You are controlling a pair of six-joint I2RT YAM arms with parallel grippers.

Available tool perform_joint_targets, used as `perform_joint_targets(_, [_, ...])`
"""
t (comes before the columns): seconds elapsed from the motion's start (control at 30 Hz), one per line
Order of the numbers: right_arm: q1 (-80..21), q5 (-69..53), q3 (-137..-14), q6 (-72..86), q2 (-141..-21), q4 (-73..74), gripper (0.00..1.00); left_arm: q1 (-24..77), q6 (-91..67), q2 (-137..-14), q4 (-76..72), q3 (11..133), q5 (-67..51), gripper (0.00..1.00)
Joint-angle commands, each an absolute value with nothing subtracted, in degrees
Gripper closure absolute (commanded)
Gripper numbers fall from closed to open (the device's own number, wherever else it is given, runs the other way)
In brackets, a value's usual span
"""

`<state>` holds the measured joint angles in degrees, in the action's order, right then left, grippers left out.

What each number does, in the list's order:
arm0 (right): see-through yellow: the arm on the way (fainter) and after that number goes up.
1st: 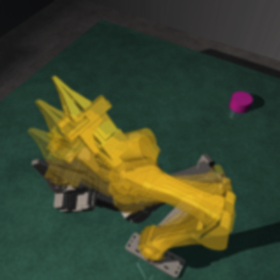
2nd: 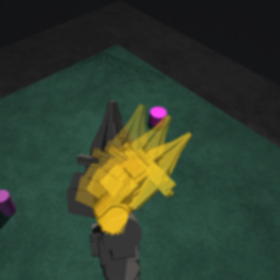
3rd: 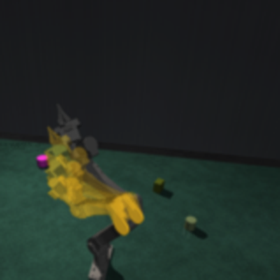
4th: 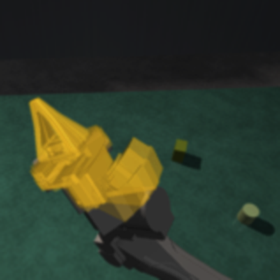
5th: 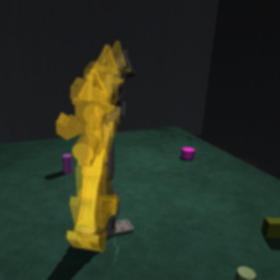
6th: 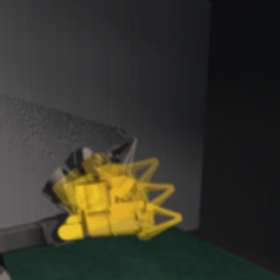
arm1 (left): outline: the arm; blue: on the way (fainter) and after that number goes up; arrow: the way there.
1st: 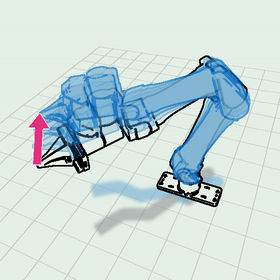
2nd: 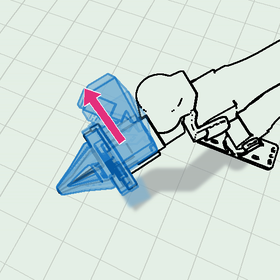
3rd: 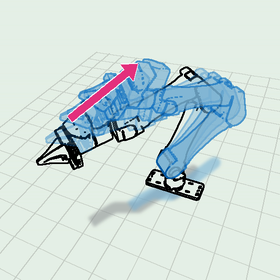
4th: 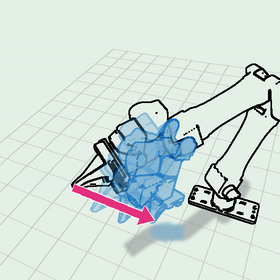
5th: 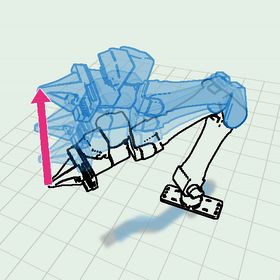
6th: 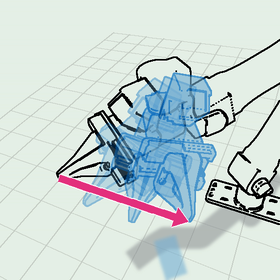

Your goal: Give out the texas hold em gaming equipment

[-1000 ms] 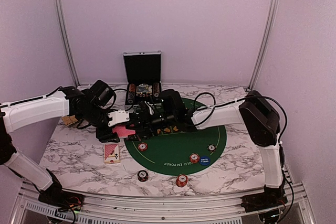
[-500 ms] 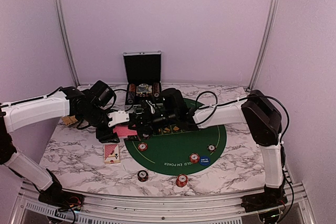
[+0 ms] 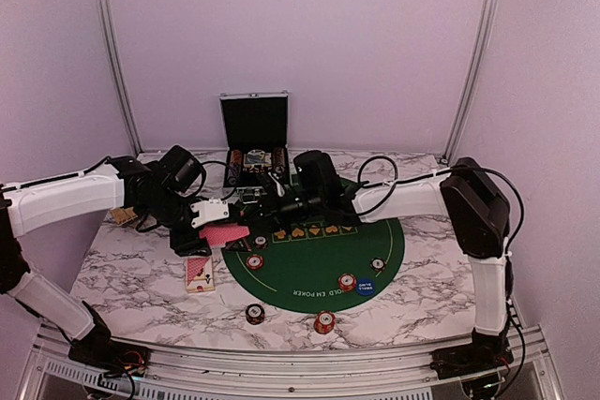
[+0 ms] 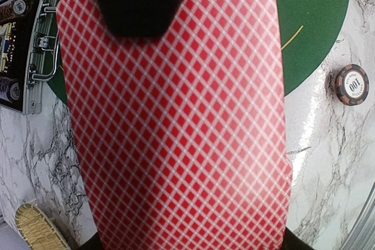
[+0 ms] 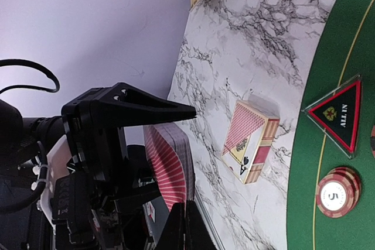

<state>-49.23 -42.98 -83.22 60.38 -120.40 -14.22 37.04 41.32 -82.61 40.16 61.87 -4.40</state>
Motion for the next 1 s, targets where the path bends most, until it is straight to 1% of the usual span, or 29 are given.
perform_joint_targets(0.0, [-47.1, -43.3, -82.3, 59.1, -116.8, -12.7, 1.00, 36.4, 41.1, -82.1, 39.4, 60.9, -4.3, 0.93])
perform_joint_targets(0.5, [-40.6, -45.0, -79.3, 58.6, -116.3, -13.4, 1.00, 35.4, 41.2, -81.0, 40.2, 59.4, -3.6, 0.98])
perform_joint_targets(0.73, [-37.9, -42.1, -82.5, 53.1, -120.8, -6.7, 1.00, 35.3, 41.0, -81.0, 41.2, 59.7, -3.9, 0.98])
perform_joint_targets(0.87, [-37.5, -41.8, -84.8, 53.7, -125.2, -7.3, 1.00, 35.2, 40.9, -80.8, 41.7, 59.9, -4.3, 0.98])
perform_joint_targets(0.97, [-37.7, -42.4, -85.7, 56.2, -128.3, -10.4, 1.00, 35.2, 40.9, -80.8, 42.1, 59.7, -4.3, 0.98])
